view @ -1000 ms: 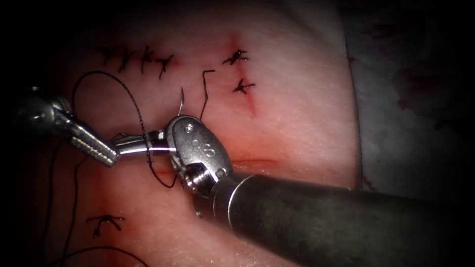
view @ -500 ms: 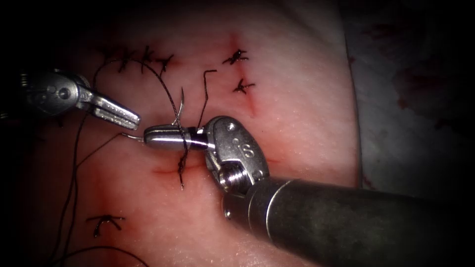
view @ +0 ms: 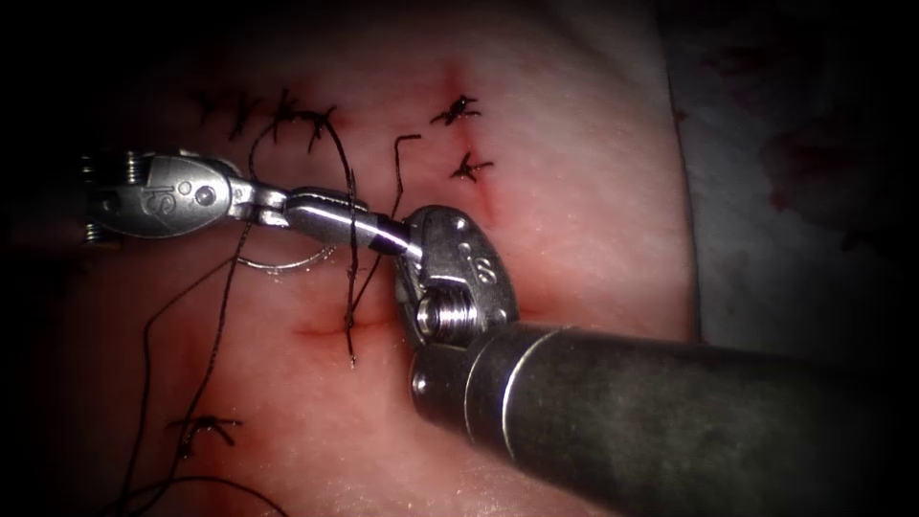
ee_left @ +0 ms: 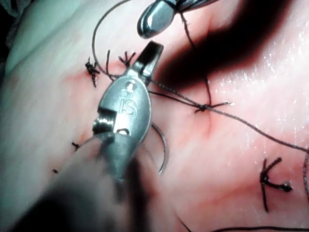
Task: Wound Closure
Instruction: Wrap the suture counter clockwise one time around the right gripper.
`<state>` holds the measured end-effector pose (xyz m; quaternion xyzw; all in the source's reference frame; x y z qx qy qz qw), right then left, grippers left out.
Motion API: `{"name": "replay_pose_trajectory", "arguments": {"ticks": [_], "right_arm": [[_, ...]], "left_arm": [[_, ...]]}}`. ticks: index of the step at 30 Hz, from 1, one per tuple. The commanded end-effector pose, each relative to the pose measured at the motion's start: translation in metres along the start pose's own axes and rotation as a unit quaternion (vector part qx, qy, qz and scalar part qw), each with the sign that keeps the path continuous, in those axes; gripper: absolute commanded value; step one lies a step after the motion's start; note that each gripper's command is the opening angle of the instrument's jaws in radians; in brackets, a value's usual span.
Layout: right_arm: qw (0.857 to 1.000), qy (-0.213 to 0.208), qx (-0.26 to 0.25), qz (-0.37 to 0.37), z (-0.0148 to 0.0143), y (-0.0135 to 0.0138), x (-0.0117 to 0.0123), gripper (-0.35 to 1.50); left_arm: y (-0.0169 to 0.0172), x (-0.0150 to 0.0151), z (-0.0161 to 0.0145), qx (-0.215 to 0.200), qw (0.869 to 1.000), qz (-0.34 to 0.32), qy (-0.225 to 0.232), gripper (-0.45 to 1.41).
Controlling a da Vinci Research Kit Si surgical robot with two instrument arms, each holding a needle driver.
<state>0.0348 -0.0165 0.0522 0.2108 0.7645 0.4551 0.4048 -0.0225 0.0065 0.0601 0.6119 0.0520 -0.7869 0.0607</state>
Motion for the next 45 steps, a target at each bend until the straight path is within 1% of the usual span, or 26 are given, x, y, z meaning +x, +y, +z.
{"name": "replay_pose_trajectory", "arguments": {"ticks": [1,6,9,11,14,16,17,18,20,21,23,24,26,29,30,31,34,35,37,39,41,42,44,45], "right_arm": [[1.0,0.003,0.001,0.002,0.0012,0.0001,0.0,-0.35],[1.0,0.005,0.001,0.007,0.0019,-0.0007,0.0006,-0.35],[1.0,0.003,0.003,0.01,0.0023,-0.0008,0.0008,-0.35],[1.0,0.005,0.003,0.008,0.0026,-0.0008,0.0006,-0.35],[1.0,0.005,0.006,-0.001,0.0032,-0.0003,0.0,-0.35],[1.0,0.0,0.014,-0.013,0.0035,0.0,-0.0009,-0.35],[1.0,-0.008,0.022,-0.02,0.0036,0.0002,-0.0014,-0.35],[0.998,-0.032,0.048,-0.04,0.0036,0.0008,-0.0024,-0.35],[0.996,-0.041,0.06,-0.056,0.0033,0.0014,-0.0031,-0.35],[0.996,-0.042,0.054,-0.062,0.0031,0.0018,-0.0032,-0.35],[0.996,-0.043,0.007,-0.073,0.0028,0.0024,-0.003,-0.35],[0.995,-0.043,-0.029,-0.08,0.0025,0.0027,-0.0027,-0.32],[0.991,-0.042,-0.085,-0.09,0.0022,0.003,-0.0022,-0.15],[0.981,-0.04,-0.161,-0.104,0.0015,0.0029,-0.0016,-0.01],[0.976,-0.04,-0.185,-0.109,0.0012,0.0028,-0.0014,0.07],[0.972,-0.04,-0.2,-0.116,0.001,0.0027,-0.0013,0.12],[0.964,-0.033,-0.242,-0.107,0.0002,0.0024,-0.001,0.24],[0.962,-0.029,-0.252,-0.102,0.0,0.0023,-0.0009,0.31],[0.957,-0.023,-0.273,-0.097,-0.0002,0.0023,-0.0008,0.52],[0.951,-0.023,-0.294,-0.093,-0.0003,0.0024,-0.0007,0.67],[0.945,-0.025,-0.315,-0.081,-0.0005,0.0028,-0.0005,0.78],[0.942,-0.026,-0.324,-0.082,-0.0005,0.0031,-0.0004,0.86],[0.937,-0.019,-0.342,-0.071,-0.0008,0.004,-0.0001,1.01],[0.935,-0.017,-0.347,-0.07,-0.0009,0.0045,0.0001,1.04]], "left_arm": [[-0.0001,-0.0008,0.0012,-0.001,1.0,-0.001,0.003,-0.45],[0.0012,-0.0017,0.0034,0.004,1.0,0.004,0.002,-0.45],[0.0022,-0.0017,0.0046,0.0,1.0,0.007,0.008,-0.45],[0.0028,-0.0015,0.0055,-0.005,1.0,0.01,0.0,-0.45],[0.0033,-0.001,0.0064,-0.008,1.0,0.01,-0.005,-0.45],[0.0034,-0.0007,0.0066,-0.007,1.0,0.01,-0.005,-0.45],[0.0034,-0.0004,0.0066,-0.007,1.0,0.006,-0.005,-0.45],[0.0034,-0.0001,0.0064,-0.008,1.0,0.005,-0.003,-0.45],[0.0035,0.0001,0.006,-0.01,1.0,0.004,-0.002,-0.45],[0.0036,0.0002,0.0058,-0.011,1.0,0.005,0.0,-0.45],[0.0038,0.0002,0.0055,-0.011,1.0,0.005,-0.002,-0.45],[0.0039,0.0002,0.0054,-0.011,1.0,0.006,-0.003,-0.45],[0.0043,0.0,0.0054,-0.01,1.0,0.007,-0.006,-0.45],[0.0048,-0.0003,0.0055,-0.007,1.0,0.01,-0.014,-0.45],[0.005,-0.0004,0.0055,-0.007,1.0,0.011,-0.015,-0.45],[0.0052,-0.0005,0.0056,-0.007,1.0,0.012,-0.015,-0.45],[0.0056,-0.0009,0.0059,-0.006,1.0,0.015,-0.018,-0.45],[0.0058,-0.0011,0.0061,-0.005,1.0,0.017,-0.02,-0.45],[0.006,-0.0014,0.0065,-0.003,1.0,0.018,-0.022,-0.45],[0.006,-0.0017,0.007,-0.001,1.0,0.02,-0.024,-0.45],[0.006,-0.0018,0.0074,0.001,0.999,0.02,-0.027,-0.45],[0.0059,-0.0019,0.0076,0.002,0.999,0.02,-0.027,-0.45],[0.0057,-0.002,0.0079,0.005,0.999,0.02,-0.03,-0.45],[0.0055,-0.0021,0.0081,0.007,0.999,0.019,-0.033,-0.45]]}}
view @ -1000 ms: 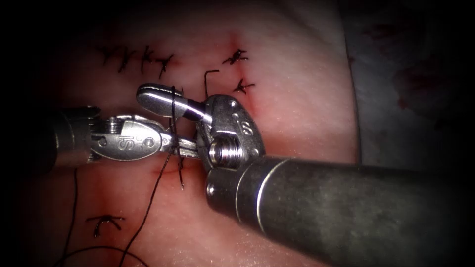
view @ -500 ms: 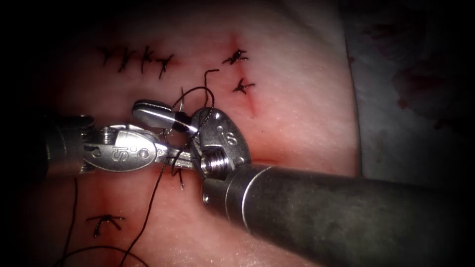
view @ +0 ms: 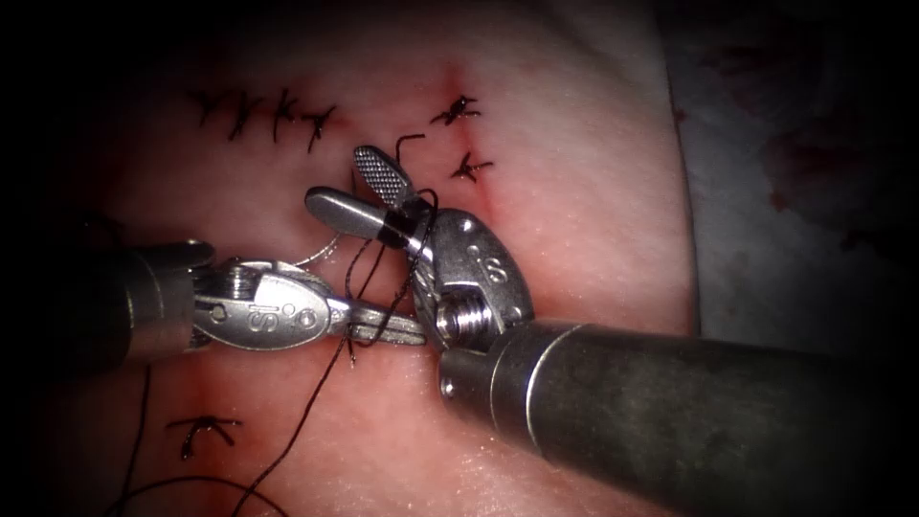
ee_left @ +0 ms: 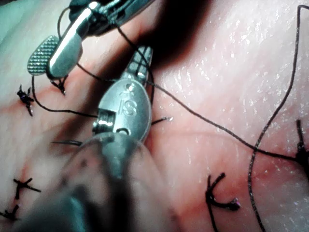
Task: Wound Closure
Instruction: Wrap the suture counter clockwise one time around the right gripper, then grasp the tail with the right gripper.
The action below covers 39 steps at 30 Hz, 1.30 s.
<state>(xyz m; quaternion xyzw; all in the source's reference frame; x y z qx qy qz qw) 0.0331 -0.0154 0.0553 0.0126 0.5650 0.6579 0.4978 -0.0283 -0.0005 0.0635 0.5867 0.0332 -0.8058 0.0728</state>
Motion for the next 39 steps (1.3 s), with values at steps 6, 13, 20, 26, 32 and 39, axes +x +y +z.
{"name": "replay_pose_trajectory", "arguments": {"ticks": [6,13,20,26,32,39], "right_arm": [[0.999,-0.014,-0.038,0.028,0.0021,0.0039,-0.0004,1.06],[0.994,-0.052,-0.078,0.051,0.0014,0.0065,-0.0023,1.01],[0.993,-0.058,-0.087,0.055,0.0016,0.0077,-0.0027,1.03],[0.993,-0.057,-0.08,0.057,0.0037,0.008,-0.0026,1.08],[0.994,-0.052,-0.08,0.058,0.0065,0.0086,-0.0031,1.09],[0.994,-0.049,-0.085,0.056,0.0072,0.0084,-0.0033,0.74]], "left_arm": [[-0.0014,-0.0012,0.0012,0.011,1.0,-0.002,-0.014,-0.45],[-0.002,-0.0018,0.0014,0.013,1.0,-0.003,-0.018,-0.45],[-0.0025,-0.0021,0.0019,0.011,1.0,-0.005,-0.023,-0.45],[-0.0029,-0.0023,0.0022,0.01,1.0,-0.006,-0.026,-0.45],[-0.0029,-0.0025,0.0018,0.008,1.0,-0.005,-0.025,-0.45],[-0.0029,-0.0026,0.0016,0.008,1.0,-0.005,-0.024,-0.45]]}}
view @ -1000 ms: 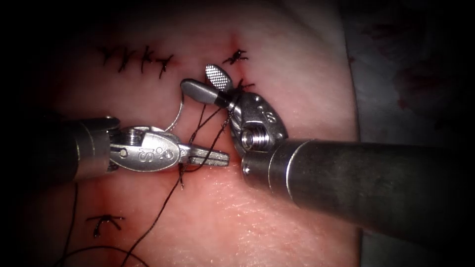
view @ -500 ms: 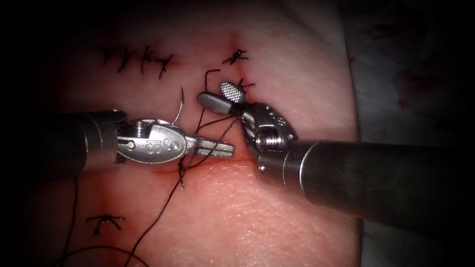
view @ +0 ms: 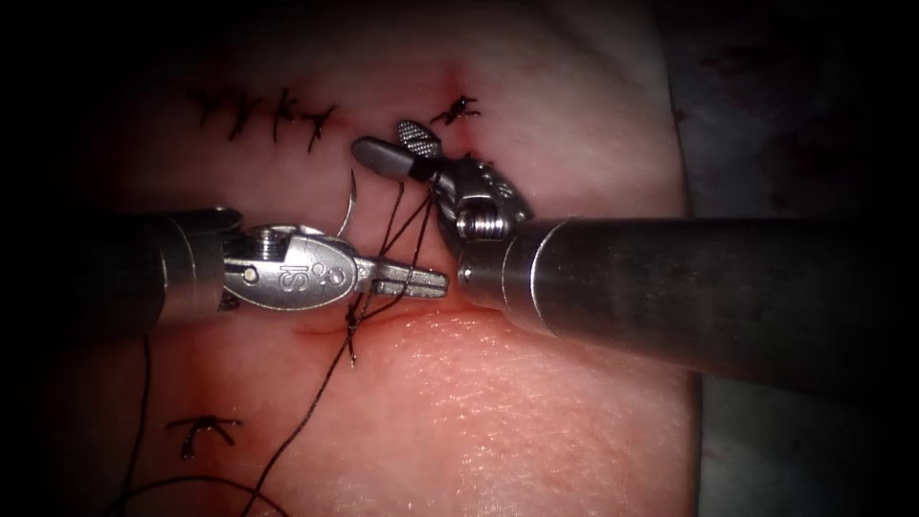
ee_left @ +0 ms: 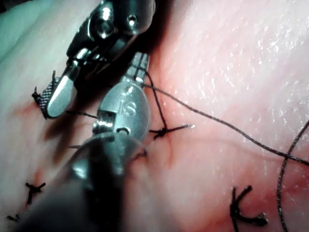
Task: Wound Closure
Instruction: Grasp the tail with the right gripper, then tension by pulling down with the right gripper and up with the left.
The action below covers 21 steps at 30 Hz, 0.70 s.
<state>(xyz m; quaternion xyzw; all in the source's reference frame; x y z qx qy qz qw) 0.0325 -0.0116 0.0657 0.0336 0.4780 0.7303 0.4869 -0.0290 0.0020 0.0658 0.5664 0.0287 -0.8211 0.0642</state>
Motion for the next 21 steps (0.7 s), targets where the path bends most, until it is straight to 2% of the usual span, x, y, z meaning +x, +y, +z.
{"name": "replay_pose_trajectory", "arguments": {"ticks": [1,2,5,11,16,21], "right_arm": [[1.0,0.001,0.002,-0.001,0.0009,-0.0005,-0.0004,0.31],[1.0,-0.004,-0.004,-0.004,0.0007,-0.0005,-0.0005,-0.35],[0.999,-0.013,-0.029,-0.027,0.0001,-0.0006,-0.0006,-0.35],[0.998,-0.015,-0.039,-0.057,-0.0019,-0.0006,-0.0005,-0.35],[0.998,-0.015,-0.024,-0.059,-0.004,-0.0014,-0.0006,-0.35],[0.997,-0.003,0.003,-0.08,-0.0065,-0.004,-0.0002,-0.35]], "left_arm": [[-0.0004,-0.0004,0.0006,0.001,1.0,0.001,0.0,-0.45],[-0.0003,-0.0004,0.0006,0.001,1.0,0.001,0.0,-0.45],[-0.0003,-0.0004,0.0003,0.0,1.0,0.001,-0.001,-0.45],[-0.0009,-0.0007,-0.002,0.003,1.0,-0.004,-0.012,-0.45],[-0.0019,-0.0011,-0.0057,0.013,1.0,-0.01,-0.017,-0.45],[-0.0021,-0.0021,-0.008,0.018,0.999,-0.011,-0.038,-0.45]]}}
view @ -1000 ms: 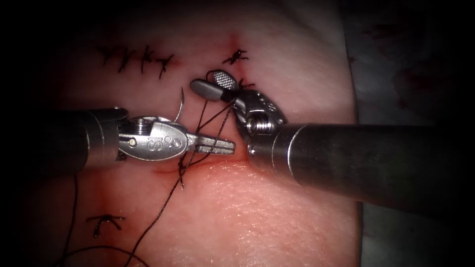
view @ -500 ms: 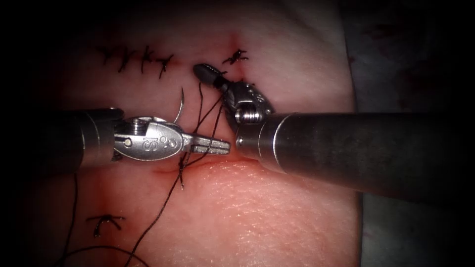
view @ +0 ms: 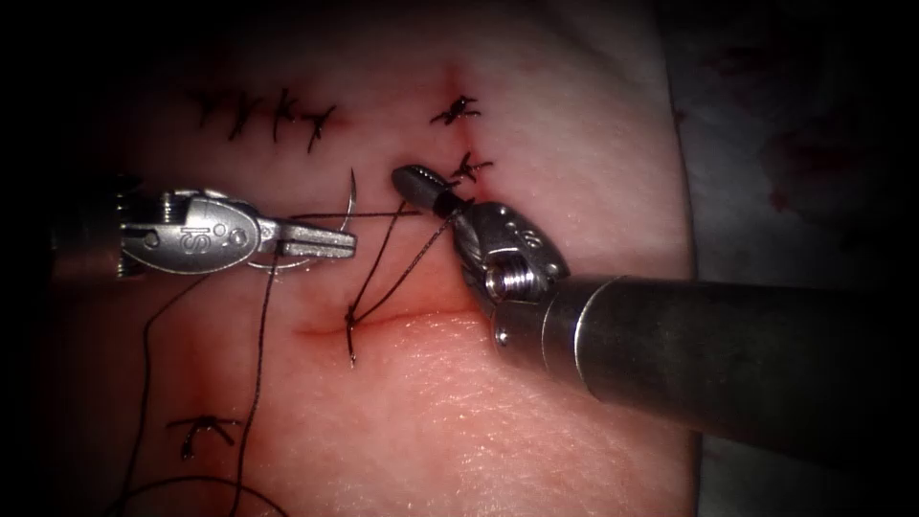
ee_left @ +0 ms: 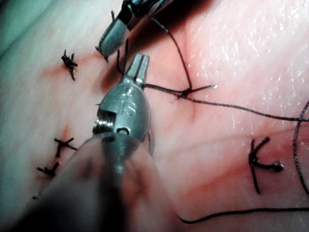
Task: Wound Closure
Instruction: Tension by pulling down with the right gripper and up with the left.
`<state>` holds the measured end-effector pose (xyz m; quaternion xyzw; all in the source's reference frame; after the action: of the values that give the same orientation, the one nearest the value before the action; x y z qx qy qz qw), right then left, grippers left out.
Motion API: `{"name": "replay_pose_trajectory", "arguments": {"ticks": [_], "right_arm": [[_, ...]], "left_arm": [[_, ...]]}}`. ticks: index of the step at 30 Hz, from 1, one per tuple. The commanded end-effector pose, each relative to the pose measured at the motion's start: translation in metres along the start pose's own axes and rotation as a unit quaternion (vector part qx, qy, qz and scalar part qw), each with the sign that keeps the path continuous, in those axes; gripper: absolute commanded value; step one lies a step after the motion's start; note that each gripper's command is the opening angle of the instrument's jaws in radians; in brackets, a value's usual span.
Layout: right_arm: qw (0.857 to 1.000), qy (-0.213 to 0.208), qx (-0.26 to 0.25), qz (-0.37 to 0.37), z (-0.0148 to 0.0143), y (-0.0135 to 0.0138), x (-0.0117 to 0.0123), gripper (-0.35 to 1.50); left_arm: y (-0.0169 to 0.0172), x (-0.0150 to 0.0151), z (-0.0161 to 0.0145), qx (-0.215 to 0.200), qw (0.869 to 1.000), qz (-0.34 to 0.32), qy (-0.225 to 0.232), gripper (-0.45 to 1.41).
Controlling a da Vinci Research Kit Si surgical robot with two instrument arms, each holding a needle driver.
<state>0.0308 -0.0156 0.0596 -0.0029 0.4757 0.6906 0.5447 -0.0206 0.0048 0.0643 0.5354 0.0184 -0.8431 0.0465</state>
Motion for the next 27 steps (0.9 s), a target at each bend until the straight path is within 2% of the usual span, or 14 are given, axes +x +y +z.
{"name": "replay_pose_trajectory", "arguments": {"ticks": [1,5,10,13,14,15,20,27], "right_arm": [[1.0,0.004,0.009,-0.008,-0.0002,-0.0016,-0.0004,-0.35],[0.999,0.007,0.033,-0.022,-0.0022,-0.0041,-0.001,-0.35],[0.998,-0.002,0.051,-0.034,-0.0045,-0.006,-0.0023,-0.35],[0.997,-0.011,0.053,-0.048,-0.0058,-0.006,-0.0035,-0.35],[0.997,-0.016,0.054,-0.054,-0.0063,-0.0057,-0.0042,-0.35],[0.997,-0.017,0.054,-0.056,-0.0066,-0.0056,-0.0045,-0.35],[0.996,-0.031,0.055,-0.07,-0.008,-0.0054,-0.0062,-0.35],[0.993,-0.045,0.062,-0.087,-0.0106,-0.0055,-0.0083,-0.35]], "left_arm": [[-0.0005,-0.0008,0.0003,0.001,1.0,-0.001,-0.004,-0.45],[-0.0017,-0.002,-0.0006,0.014,1.0,-0.011,-0.009,-0.45],[-0.0045,-0.0027,-0.001,0.034,0.999,-0.025,0.013,-0.45],[-0.0077,-0.0029,-0.0009,0.054,0.997,-0.037,0.034,-0.45],[-0.0094,-0.003,-0.0009,0.06,0.993,-0.065,0.075,-0.45],[-0.0104,-0.0031,-0.0009,0.067,0.991,-0.076,0.093,-0.45],[-0.0135,-0.0039,-0.0012,0.092,0.98,-0.113,0.132,-0.45],[-0.0154,-0.0058,-0.0014,0.129,0.974,-0.137,0.128,-0.45]]}}
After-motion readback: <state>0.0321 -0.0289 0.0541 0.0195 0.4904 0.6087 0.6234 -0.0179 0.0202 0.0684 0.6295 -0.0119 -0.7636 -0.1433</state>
